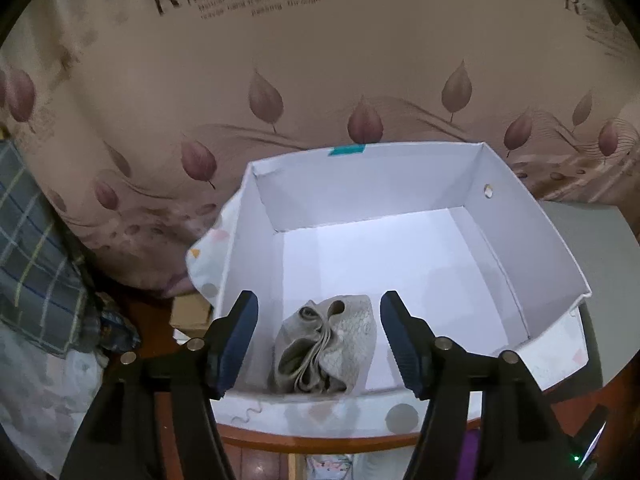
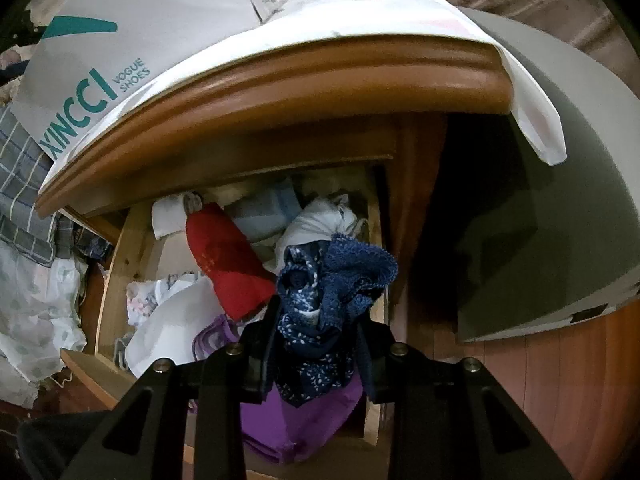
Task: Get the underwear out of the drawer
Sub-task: 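Lower the grey underwear into the white box and open the left tool, then carry the dark blue underwear over the white box with the right tool while the left tool withdraws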
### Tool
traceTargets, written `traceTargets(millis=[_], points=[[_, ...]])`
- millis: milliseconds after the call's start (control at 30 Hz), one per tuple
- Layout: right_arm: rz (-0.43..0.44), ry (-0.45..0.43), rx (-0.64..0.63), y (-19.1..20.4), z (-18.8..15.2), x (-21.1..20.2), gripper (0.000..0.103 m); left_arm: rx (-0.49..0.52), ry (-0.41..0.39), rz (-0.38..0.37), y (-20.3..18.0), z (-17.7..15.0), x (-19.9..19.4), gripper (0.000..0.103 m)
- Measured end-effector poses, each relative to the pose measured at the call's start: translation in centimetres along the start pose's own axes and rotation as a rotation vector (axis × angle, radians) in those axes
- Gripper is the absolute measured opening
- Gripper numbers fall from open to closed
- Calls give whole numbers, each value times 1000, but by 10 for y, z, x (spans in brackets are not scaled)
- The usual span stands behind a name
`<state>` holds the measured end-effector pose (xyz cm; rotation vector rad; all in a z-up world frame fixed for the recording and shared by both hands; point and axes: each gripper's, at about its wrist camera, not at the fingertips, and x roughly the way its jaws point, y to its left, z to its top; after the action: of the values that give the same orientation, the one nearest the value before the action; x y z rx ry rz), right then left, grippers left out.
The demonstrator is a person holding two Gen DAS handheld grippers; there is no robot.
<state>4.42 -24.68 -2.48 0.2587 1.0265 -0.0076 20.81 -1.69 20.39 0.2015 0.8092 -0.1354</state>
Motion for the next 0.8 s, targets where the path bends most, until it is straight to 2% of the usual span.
traceTargets(millis=[200,267,333,433,533,667,800], points=[[-18,-17,-17,4,-1,-2,33,16,-88,56,1,-38,-43,70],[-15,-31,-20,5,-2,-6,33,7,-102,67,4,-61,-53,76],[-4,-56,-27,6,-4,-13,33,-21,-104,78,10,-89,-56,76],[-10,-81,-43,8,-2,-23,33,-74,-80,115,20,-125,-49,76],[-21,-118,-57,10,4,-43,33,-145,-16,123,33,-165,-26,77],[-37,-164,-87,12,18,-80,33,-197,57,143,42,-199,2,77],[-65,-230,-136,15,45,-125,33,-254,67,181,55,-221,21,77]])
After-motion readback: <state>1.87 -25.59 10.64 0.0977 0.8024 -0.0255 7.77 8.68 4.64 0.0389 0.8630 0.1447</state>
